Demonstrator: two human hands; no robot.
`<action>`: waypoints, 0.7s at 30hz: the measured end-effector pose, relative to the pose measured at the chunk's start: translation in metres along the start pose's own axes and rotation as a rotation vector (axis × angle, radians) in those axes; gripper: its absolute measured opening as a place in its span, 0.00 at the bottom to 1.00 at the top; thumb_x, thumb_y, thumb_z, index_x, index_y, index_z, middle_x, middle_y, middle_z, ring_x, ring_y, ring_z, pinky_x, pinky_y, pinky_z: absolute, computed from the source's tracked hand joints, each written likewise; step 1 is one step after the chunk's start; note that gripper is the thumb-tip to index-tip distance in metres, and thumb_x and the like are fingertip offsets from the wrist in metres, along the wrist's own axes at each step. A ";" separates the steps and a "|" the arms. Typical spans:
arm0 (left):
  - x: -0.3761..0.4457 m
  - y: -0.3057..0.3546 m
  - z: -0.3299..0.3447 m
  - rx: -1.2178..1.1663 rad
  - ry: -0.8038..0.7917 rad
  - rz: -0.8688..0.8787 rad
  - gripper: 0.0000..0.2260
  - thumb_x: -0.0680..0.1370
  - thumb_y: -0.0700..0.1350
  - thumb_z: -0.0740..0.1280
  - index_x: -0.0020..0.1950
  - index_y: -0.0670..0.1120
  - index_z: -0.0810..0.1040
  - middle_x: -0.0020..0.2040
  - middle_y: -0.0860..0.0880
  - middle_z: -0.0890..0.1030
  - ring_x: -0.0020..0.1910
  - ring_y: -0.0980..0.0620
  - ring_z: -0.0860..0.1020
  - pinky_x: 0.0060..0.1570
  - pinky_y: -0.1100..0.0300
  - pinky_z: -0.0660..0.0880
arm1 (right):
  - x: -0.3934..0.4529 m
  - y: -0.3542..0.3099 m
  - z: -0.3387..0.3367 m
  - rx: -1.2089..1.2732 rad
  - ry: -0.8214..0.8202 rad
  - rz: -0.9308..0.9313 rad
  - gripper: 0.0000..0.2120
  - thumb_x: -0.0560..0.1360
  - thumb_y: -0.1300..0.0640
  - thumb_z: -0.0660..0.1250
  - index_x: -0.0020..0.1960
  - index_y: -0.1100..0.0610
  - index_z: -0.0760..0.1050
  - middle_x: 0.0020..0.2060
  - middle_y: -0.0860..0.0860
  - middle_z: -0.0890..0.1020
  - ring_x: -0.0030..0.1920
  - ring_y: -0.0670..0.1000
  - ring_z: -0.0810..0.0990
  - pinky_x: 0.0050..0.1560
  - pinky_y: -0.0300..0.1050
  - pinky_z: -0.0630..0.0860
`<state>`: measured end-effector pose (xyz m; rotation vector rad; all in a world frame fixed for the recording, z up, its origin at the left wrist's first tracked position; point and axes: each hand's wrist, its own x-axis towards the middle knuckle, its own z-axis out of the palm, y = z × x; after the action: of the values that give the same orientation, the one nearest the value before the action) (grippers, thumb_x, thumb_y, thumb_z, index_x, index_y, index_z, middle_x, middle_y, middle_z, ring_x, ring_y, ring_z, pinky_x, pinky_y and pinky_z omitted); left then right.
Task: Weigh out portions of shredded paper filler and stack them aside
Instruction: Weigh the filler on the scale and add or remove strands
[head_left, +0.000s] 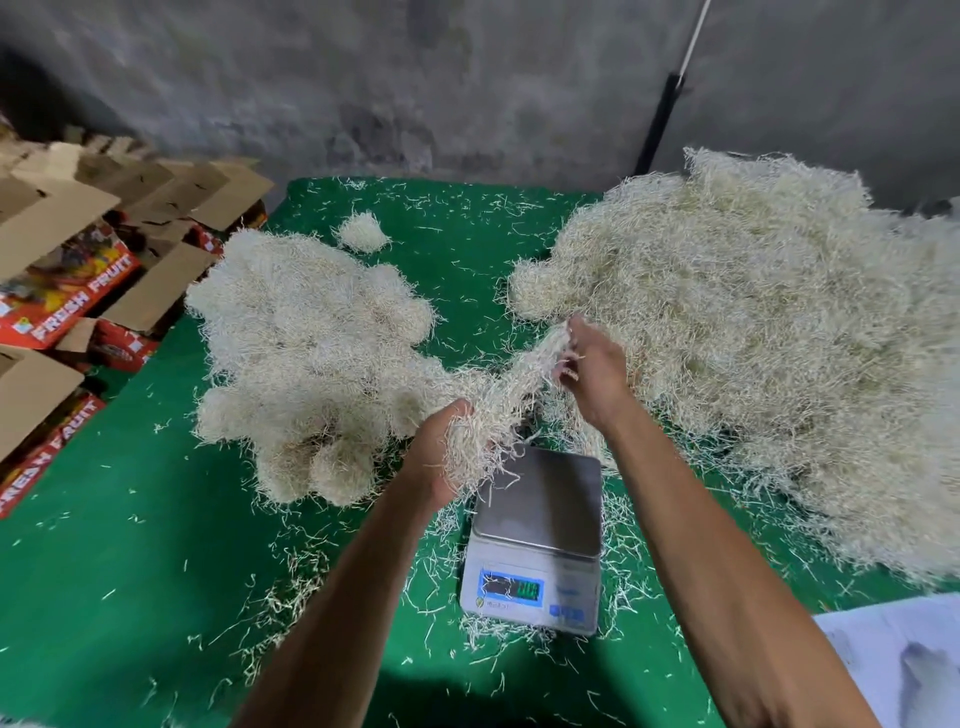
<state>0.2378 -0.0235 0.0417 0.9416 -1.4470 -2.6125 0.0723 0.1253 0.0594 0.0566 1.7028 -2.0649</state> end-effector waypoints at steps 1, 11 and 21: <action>0.002 0.000 -0.003 -0.004 0.028 0.014 0.07 0.84 0.40 0.61 0.51 0.47 0.78 0.36 0.49 0.86 0.35 0.51 0.85 0.31 0.62 0.78 | -0.005 0.009 0.002 -0.162 -0.103 0.033 0.35 0.75 0.31 0.69 0.68 0.57 0.78 0.50 0.50 0.86 0.54 0.43 0.79 0.46 0.48 0.83; -0.003 -0.004 -0.015 0.134 0.082 0.043 0.12 0.83 0.39 0.64 0.56 0.57 0.77 0.52 0.45 0.80 0.42 0.50 0.86 0.33 0.58 0.81 | 0.017 0.001 0.007 -0.173 0.047 0.036 0.22 0.75 0.48 0.76 0.36 0.62 0.72 0.53 0.67 0.82 0.28 0.45 0.75 0.53 0.45 0.79; 0.002 -0.009 -0.027 -0.025 0.248 -0.036 0.13 0.84 0.54 0.60 0.63 0.49 0.77 0.52 0.44 0.84 0.39 0.49 0.86 0.43 0.53 0.79 | 0.007 -0.017 0.012 -0.020 -0.035 0.040 0.32 0.82 0.42 0.63 0.80 0.58 0.62 0.77 0.56 0.68 0.73 0.58 0.71 0.75 0.64 0.67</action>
<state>0.2519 -0.0395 0.0235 1.2473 -1.3456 -2.4236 0.0629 0.1142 0.0757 0.0481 1.6881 -2.0079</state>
